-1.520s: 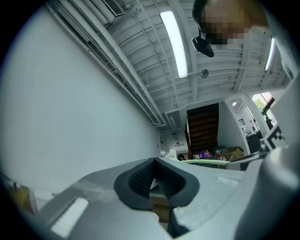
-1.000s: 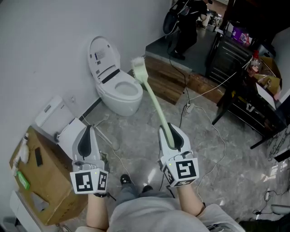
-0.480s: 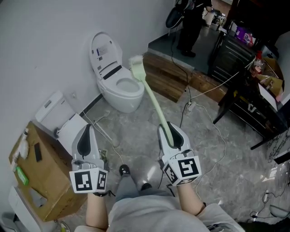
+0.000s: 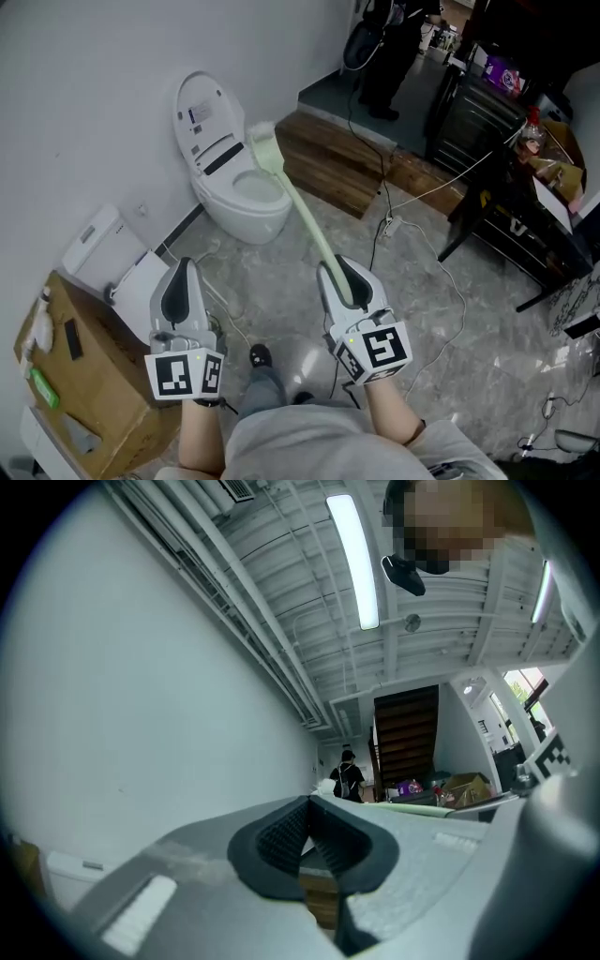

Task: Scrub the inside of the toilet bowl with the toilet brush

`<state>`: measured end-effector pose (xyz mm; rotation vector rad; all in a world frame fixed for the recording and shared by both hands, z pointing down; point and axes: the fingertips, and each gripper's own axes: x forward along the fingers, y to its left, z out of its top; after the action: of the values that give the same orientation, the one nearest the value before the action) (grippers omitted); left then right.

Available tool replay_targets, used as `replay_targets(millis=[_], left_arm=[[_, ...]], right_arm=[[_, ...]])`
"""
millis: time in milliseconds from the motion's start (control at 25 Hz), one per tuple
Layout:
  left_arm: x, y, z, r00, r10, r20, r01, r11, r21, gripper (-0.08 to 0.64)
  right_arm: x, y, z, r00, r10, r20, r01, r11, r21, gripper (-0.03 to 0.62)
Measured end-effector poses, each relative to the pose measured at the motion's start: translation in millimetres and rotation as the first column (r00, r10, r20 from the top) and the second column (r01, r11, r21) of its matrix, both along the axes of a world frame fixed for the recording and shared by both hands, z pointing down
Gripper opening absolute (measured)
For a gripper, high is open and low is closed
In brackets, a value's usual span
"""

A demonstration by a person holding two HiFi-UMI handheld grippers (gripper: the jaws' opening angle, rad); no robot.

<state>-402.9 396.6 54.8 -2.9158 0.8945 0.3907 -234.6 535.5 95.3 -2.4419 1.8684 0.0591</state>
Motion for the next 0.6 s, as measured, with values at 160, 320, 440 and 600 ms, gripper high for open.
replay_targets(millis=[160,320,440,600], left_arm=[[23.0,-38.2,-3.2,1.0,0.011,-0.011,-0.011,1.0,0.003,0.005],[43.9,-78.6,-8.2,1.0,0.024,-0.014,-0.023,1.0,0.021,0.005],[58.3,-106.4,-10.1,0.999,0.037,-0.01,-0.037,0.999,0.027,0.005],[72.1,-139.3,-16.3,0.999,0.038,0.0,-0.038,0.997,0.066,0.005]], right_arm=[[27.5,-37.8,-1.4,0.999,0.051,-0.015,-0.051,0.999,0.001,0.103],[55.7,-79.3,-1.4,0.995,0.102,-0.008,-0.102,0.995,-0.009,0.103],[72.6,-107.6,-1.7,0.993,0.119,0.008,-0.119,0.993,-0.006,0.103],[85.4,-143.8,-3.6,0.993,0.119,0.006,-0.119,0.993,-0.005,0.103]])
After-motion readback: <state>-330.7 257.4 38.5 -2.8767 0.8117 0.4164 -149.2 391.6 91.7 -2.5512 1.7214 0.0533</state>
